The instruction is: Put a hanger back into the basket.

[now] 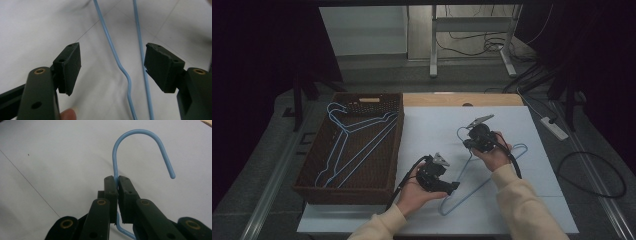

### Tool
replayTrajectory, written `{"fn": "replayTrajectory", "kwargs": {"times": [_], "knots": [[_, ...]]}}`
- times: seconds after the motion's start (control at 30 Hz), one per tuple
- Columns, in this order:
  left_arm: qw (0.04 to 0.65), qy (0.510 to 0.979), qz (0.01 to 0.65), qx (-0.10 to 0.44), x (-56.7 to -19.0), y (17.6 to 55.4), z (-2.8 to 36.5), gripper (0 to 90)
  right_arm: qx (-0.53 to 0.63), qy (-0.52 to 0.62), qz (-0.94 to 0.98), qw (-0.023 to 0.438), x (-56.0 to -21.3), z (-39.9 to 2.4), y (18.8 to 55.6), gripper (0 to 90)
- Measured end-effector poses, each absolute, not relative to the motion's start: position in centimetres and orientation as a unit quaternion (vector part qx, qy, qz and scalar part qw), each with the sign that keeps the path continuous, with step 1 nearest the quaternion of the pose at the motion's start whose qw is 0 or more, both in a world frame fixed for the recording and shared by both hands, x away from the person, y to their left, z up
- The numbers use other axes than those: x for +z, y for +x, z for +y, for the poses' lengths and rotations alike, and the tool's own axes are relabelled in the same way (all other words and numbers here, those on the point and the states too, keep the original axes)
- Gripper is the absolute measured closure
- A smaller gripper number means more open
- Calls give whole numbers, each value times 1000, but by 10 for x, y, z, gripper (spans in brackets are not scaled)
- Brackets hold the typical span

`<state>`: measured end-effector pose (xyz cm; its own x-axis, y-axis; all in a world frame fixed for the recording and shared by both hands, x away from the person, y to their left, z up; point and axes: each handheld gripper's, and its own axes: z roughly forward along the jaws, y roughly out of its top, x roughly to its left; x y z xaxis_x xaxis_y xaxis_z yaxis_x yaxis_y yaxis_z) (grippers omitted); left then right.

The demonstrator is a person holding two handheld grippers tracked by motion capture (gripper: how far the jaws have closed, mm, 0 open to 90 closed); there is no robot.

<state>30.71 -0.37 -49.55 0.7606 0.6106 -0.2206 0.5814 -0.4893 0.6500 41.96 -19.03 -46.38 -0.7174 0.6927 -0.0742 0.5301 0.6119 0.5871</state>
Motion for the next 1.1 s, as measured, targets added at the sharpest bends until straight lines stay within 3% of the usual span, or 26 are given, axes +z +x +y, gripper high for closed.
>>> {"fn": "replayTrajectory", "kwargs": {"times": [0.3, 0.43, 0.6, 0.87, 1.1], "knots": [[363, 857, 366, -8, -519, 329, -21, 371, 277, 345, 884, 152, -462, -191, 418, 864], [366, 857, 362, -18, -522, 331, -25, 503, 280, 345, 883, 153, -461, -191, 417, 864], [377, 855, 355, -31, -519, 331, -25, 771, 289, 345, 879, 156, -459, -193, 415, 864], [378, 848, 373, -12, -512, 330, -16, 842, 321, 350, 866, 155, -452, -202, 409, 851], [411, 828, 381, -9, -502, 328, -2, 874, 389, 349, 839, 151, -441, -220, 393, 612]]}}
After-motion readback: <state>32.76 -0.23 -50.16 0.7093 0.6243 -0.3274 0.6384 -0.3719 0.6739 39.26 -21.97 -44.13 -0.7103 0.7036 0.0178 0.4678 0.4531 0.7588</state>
